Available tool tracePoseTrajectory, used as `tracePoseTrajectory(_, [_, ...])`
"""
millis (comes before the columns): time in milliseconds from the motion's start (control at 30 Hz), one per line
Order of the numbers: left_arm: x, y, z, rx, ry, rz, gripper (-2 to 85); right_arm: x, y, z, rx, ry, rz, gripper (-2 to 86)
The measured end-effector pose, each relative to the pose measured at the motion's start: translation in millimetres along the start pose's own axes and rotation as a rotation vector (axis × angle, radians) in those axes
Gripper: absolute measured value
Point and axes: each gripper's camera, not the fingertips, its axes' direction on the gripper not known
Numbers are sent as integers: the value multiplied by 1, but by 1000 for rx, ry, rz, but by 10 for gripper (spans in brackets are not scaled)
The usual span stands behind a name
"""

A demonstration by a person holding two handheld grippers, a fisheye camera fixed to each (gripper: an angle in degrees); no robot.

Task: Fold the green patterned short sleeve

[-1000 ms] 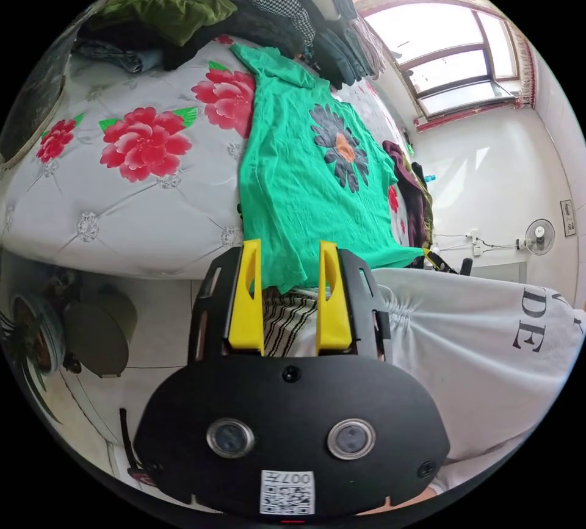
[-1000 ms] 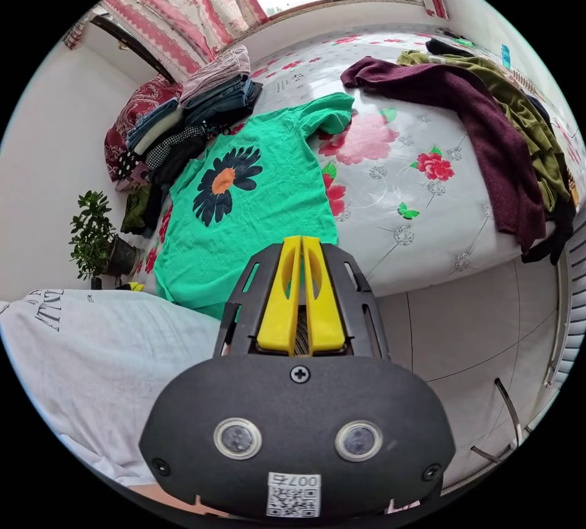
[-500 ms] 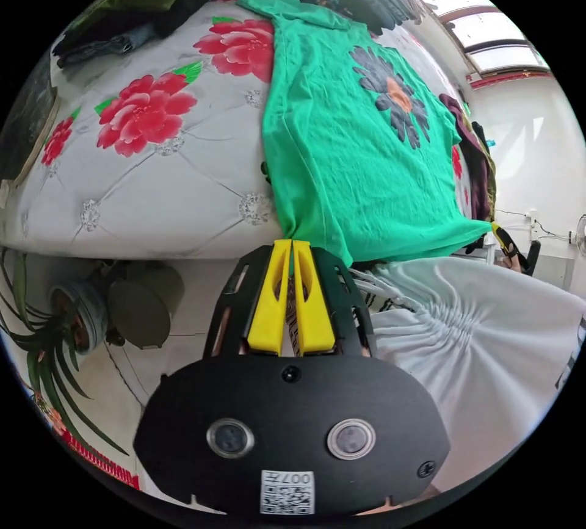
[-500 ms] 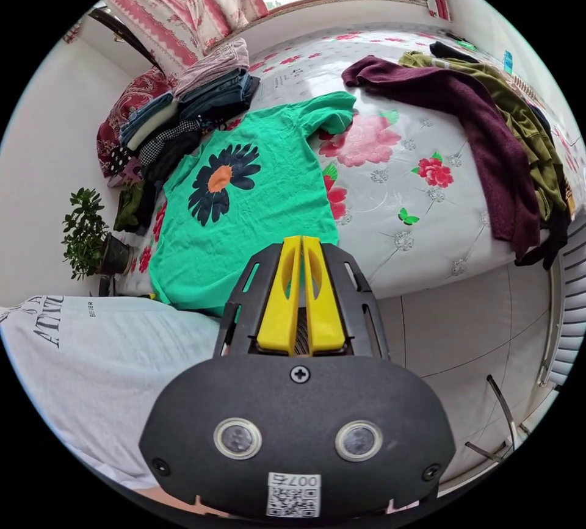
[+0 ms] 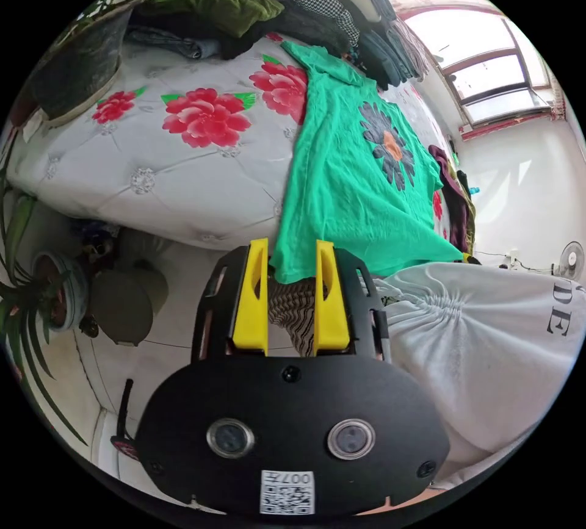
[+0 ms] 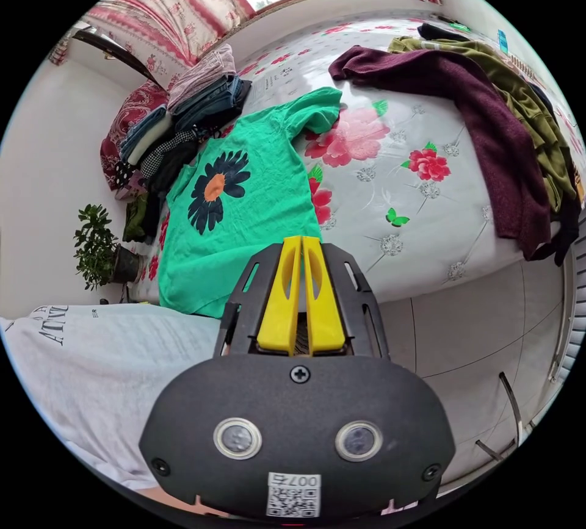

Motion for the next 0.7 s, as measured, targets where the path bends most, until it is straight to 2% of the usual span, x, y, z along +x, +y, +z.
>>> tracePoseTrajectory(100, [12, 11, 18, 1, -10, 10, 148, -4, -1, 10, -11, -15, 1, -3])
tracePoseTrajectory(200, [22, 16, 37, -25, -130, 13, 160, -13, -4, 19, -27, -13, -18, -3])
tracePoseTrajectory(333, [25, 2, 54, -120, -269, 25, 134, -23, -10, 35, -54, -20, -31, -3])
tracePoseTrajectory(400, [18, -2, 51, -162, -253, 11, 106, -28, -14, 40, -59, -17, -36, -3])
tracePoseTrajectory(467, [11, 0, 33, -150, -202, 61, 18, -33, -16, 43, -60, -13, -48, -3])
tracePoseTrajectory(500, [9, 0, 27, -154, -184, 74, 14, -36, -18, 45, -70, -1, -55, -3])
tracePoseTrajectory(600, [0, -3, -14, -122, 16, 130, 0, -44, -21, 44, -96, 31, -92, -3])
tracePoseTrajectory(667, [-8, -10, -54, -66, 227, 170, -3, -49, -22, 41, -109, 36, -122, -3])
tracePoseTrajectory(700, [-9, -12, -63, -46, 263, 184, -3, -51, -23, 39, -122, 38, -141, -3])
